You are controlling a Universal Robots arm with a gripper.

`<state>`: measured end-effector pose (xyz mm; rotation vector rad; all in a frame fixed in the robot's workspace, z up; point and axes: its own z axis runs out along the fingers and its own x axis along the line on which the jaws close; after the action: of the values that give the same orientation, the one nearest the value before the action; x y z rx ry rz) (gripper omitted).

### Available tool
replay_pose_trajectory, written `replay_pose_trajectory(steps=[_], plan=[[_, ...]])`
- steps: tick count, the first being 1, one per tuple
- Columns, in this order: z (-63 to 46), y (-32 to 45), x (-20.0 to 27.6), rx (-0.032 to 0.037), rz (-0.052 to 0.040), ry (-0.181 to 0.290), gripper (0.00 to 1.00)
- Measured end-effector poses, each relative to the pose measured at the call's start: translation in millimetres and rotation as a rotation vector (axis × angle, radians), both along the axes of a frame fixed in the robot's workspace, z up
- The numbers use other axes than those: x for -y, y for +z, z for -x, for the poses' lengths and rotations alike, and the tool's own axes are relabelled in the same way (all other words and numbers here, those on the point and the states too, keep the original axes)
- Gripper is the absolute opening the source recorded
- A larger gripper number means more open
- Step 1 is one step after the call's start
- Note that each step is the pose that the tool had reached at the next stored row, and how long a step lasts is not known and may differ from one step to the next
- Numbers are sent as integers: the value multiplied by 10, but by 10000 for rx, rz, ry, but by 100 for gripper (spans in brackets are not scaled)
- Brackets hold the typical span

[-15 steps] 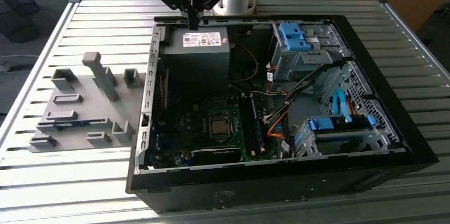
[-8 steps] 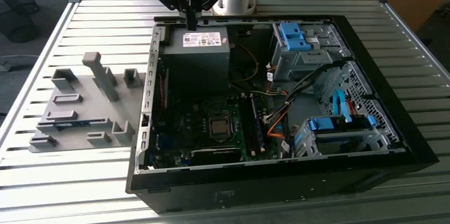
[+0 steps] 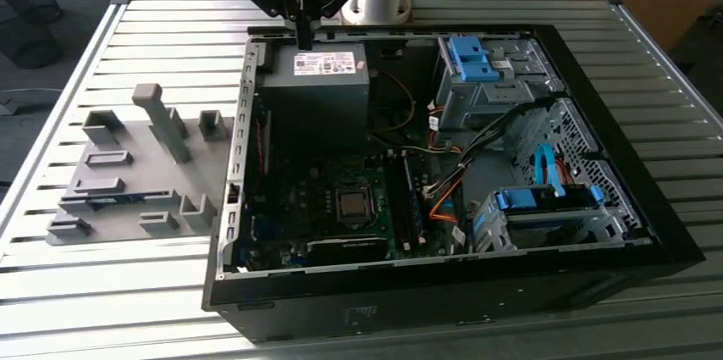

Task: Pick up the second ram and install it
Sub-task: 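Reach for the second ram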

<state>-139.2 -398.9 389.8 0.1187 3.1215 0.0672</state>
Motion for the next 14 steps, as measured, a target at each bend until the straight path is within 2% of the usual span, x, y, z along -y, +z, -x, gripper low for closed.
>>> replay_pose_trajectory(steps=[14], plan=[[60, -14, 0, -50, 0, 0, 11]])
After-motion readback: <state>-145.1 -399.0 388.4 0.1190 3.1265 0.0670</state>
